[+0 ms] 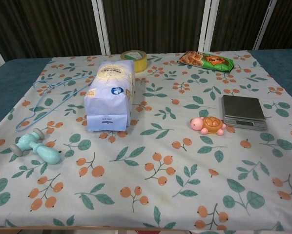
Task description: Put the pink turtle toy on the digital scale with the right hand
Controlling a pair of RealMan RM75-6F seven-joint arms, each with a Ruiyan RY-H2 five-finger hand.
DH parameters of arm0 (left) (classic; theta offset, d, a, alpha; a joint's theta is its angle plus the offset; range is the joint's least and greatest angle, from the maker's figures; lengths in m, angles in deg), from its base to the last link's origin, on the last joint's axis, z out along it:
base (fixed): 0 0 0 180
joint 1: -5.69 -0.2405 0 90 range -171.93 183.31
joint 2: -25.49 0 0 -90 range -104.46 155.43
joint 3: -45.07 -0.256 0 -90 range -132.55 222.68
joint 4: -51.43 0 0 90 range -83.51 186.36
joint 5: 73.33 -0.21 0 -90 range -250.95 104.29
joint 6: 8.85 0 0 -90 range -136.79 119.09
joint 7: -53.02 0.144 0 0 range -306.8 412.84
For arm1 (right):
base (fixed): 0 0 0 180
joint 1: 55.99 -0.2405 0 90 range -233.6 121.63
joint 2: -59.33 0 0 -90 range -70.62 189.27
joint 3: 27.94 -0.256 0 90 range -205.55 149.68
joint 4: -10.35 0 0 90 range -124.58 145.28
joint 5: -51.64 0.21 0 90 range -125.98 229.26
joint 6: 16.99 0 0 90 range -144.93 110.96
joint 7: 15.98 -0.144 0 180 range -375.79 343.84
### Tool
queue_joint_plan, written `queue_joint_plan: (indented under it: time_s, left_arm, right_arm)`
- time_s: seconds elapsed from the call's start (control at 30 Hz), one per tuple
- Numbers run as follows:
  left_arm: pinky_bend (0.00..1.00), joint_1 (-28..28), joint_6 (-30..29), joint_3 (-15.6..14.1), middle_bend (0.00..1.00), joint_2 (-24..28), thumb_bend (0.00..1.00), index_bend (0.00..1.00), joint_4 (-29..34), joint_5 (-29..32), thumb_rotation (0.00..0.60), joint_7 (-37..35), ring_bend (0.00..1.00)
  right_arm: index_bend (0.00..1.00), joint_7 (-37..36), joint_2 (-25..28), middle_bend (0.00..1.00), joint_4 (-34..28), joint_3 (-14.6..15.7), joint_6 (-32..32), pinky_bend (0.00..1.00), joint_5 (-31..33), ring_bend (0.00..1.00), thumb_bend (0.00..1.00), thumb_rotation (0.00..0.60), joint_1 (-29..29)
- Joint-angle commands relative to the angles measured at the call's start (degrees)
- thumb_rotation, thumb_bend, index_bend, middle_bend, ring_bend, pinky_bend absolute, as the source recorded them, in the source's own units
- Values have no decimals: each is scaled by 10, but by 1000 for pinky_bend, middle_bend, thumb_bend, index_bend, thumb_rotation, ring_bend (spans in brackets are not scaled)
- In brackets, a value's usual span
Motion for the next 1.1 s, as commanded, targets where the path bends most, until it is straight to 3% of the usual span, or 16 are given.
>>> queue_joint_plan:
  time_s: [0.03, 0.33, 1.1]
  left_arm:
    - [94, -1, -3, 0, 26, -2, 469, 0, 1, -2, 600, 2, 39]
    - [97, -1, -2, -3, 26, -1, 471, 0, 0, -5, 600, 2, 38]
    - [97, -4, -7, -4, 26, 0, 472, 0, 0, -8, 600, 2, 38]
  right_arm:
    - [314, 43, -29, 0, 34, -32, 98, 0, 64, 0, 531, 600, -71]
    - [417, 118, -89, 0, 69, -37, 138, 0, 126, 0, 595, 600, -121]
    - [443, 147, -147, 0, 117, -15, 144, 0, 148, 0, 595, 600, -165]
